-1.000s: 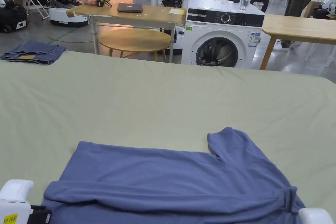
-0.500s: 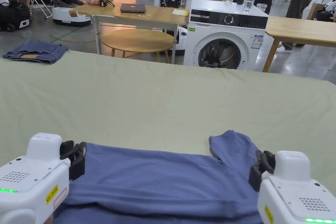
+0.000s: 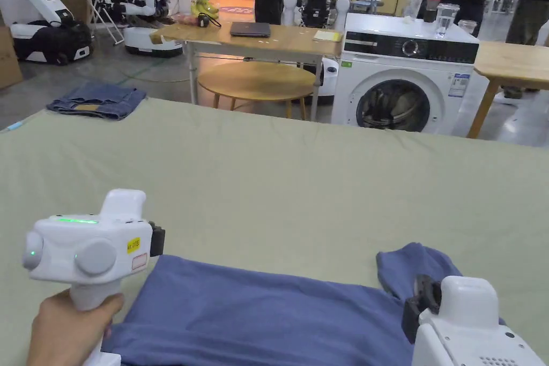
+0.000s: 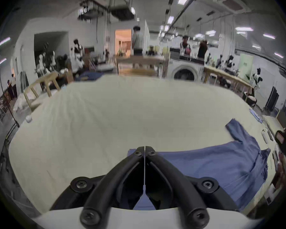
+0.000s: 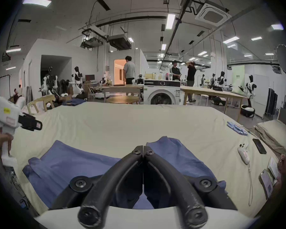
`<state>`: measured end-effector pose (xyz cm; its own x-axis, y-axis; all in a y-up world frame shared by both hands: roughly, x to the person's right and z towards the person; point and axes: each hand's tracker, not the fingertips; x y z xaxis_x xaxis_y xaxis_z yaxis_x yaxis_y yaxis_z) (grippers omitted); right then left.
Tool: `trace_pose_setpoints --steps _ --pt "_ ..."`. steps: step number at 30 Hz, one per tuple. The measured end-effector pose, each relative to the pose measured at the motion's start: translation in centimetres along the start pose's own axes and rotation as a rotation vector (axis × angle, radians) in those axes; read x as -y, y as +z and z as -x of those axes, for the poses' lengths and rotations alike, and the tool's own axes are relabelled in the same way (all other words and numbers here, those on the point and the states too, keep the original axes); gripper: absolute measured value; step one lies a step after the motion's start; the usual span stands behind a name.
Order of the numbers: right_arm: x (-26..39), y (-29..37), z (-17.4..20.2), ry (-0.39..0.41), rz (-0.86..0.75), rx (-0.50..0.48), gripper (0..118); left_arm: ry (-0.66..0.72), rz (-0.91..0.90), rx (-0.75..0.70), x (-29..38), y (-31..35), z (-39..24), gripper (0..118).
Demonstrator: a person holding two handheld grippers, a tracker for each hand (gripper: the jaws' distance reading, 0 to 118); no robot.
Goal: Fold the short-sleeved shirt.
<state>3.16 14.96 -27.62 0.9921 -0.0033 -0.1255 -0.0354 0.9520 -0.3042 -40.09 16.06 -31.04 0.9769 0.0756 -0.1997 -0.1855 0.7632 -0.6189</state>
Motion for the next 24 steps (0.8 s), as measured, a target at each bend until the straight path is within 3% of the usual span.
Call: trace_pose_setpoints --steps 6,7,8,9,11,15,17,19,20,21,24 --pt "0.5 -1.7 -1.2 0.000 0.068 0.005 0 0.084 0.247 0.085 -3.0 -7.4 3.2 0" --pt "0.7 -1.9 -1.4 -0.005 0.081 0.007 0 0.110 0.284 0.115 -3.4 -8.4 3.4 13" --pt "0.9 -2.2 -1.6 -0.005 0.096 0.013 0 0.128 0.324 0.126 -3.6 -9.4 3.5 35" --pt "1.1 -2.5 -1.9 -0.005 0.108 0.019 0 0.130 0.354 0.144 -3.7 -10.3 3.6 44" --pt "1.5 -2.9 -2.5 -0.006 0.124 0.028 0 0.108 0.408 0.090 -3.7 -12.0 3.3 46" --pt "2.0 -3.4 -3.4 -0.007 0.161 0.048 0 0.051 0.518 0.045 -2.8 -14.6 2.6 46" --pt "2.2 -3.6 -3.8 -0.009 0.179 0.058 0 0.027 0.480 0.023 -2.9 -13.8 1.7 44" --pt "2.3 -3.8 -4.2 -0.012 0.192 0.066 0 0.003 0.467 -0.008 -2.9 -13.5 1.0 27" --pt "2.4 -3.9 -4.4 -0.016 0.197 0.068 0 -0.023 0.460 -0.004 -2.7 -13.4 0.6 9" --pt "2.5 -4.1 -4.5 -0.018 0.204 0.068 0 -0.035 0.457 0.008 -2.4 -13.3 0.2 0" --pt "2.3 -4.9 -5.2 -0.028 0.226 0.068 0 -0.106 0.442 0.006 -1.7 -12.9 -0.6 0"
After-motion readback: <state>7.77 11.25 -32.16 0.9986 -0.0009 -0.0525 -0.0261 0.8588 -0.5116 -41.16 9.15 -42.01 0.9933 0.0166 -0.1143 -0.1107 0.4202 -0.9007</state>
